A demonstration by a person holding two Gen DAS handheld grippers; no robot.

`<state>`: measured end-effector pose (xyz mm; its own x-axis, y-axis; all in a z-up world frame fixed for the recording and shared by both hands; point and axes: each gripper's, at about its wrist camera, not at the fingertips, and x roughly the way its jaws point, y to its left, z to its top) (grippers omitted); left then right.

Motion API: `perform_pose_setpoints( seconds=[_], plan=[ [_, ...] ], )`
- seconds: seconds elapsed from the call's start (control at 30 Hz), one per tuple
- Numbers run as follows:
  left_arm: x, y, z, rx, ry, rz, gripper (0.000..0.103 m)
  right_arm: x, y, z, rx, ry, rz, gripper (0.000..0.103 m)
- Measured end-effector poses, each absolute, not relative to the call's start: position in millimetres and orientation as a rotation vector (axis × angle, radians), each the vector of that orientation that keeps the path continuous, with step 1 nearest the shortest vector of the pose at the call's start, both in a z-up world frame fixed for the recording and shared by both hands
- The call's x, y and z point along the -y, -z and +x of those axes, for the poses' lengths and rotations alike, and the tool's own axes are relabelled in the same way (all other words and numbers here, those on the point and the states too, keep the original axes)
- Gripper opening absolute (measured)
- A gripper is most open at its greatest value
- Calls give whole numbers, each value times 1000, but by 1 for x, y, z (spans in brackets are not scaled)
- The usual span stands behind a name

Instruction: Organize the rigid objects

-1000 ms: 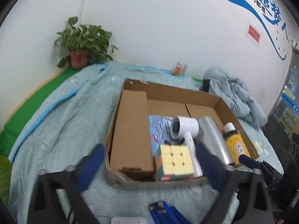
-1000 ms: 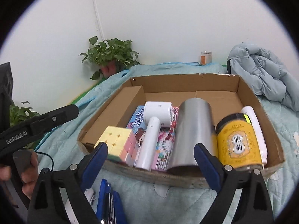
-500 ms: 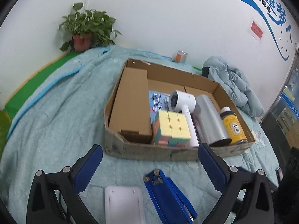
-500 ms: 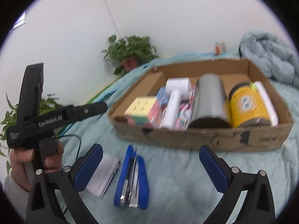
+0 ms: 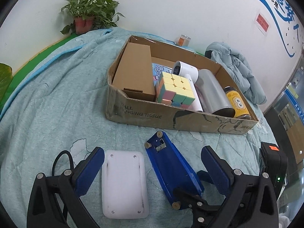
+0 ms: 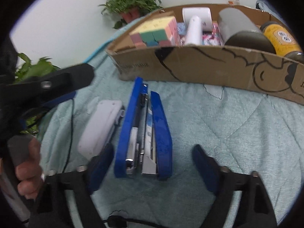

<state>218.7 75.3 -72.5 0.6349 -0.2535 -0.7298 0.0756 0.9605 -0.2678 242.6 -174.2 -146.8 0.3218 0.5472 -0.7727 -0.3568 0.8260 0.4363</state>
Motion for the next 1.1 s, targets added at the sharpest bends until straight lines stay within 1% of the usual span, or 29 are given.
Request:
perform_pose_setpoints(
  seconds=[0.07,0.1,0.27,0.33,0.4,0.5,0.7,0.87,0.9,1.0,1.03,1.07,1.1],
  plan=[
    [-75,71,219,-864,194,-226,102,168,145,242,-1065,-595,182,56],
    [-75,71,218,-864,197,-232,102,163,144,240,-1065,-612,166,52],
    [-71,70,222,-881,226,-250,102,168,144,234,-1026,-604,142,48],
    [-65,72,224,-889,246,-251,102,175,143,227,-1001,-582,86,46],
    [-58,74,226,-900,267,-255,102,181,142,223,-984,-564,32,46],
    [-44,78,229,-921,321,-271,102,203,143,221,-986,-535,29,46],
    [-8,90,236,-985,424,-271,102,262,142,222,-954,-342,-59,46],
    [12,92,239,-998,468,-270,102,266,139,221,-911,-186,-240,46],
    [13,93,240,-1001,471,-273,102,257,139,217,-896,-182,-289,46],
    [14,95,243,-1024,480,-289,102,229,137,197,-833,-298,-368,55],
    [13,96,244,-1036,487,-295,102,223,134,187,-813,-392,-339,69],
    [12,97,245,-1044,491,-300,102,221,128,179,-791,-456,-294,75],
    [12,98,245,-1054,496,-303,102,225,124,175,-774,-480,-253,77]
  ],
)
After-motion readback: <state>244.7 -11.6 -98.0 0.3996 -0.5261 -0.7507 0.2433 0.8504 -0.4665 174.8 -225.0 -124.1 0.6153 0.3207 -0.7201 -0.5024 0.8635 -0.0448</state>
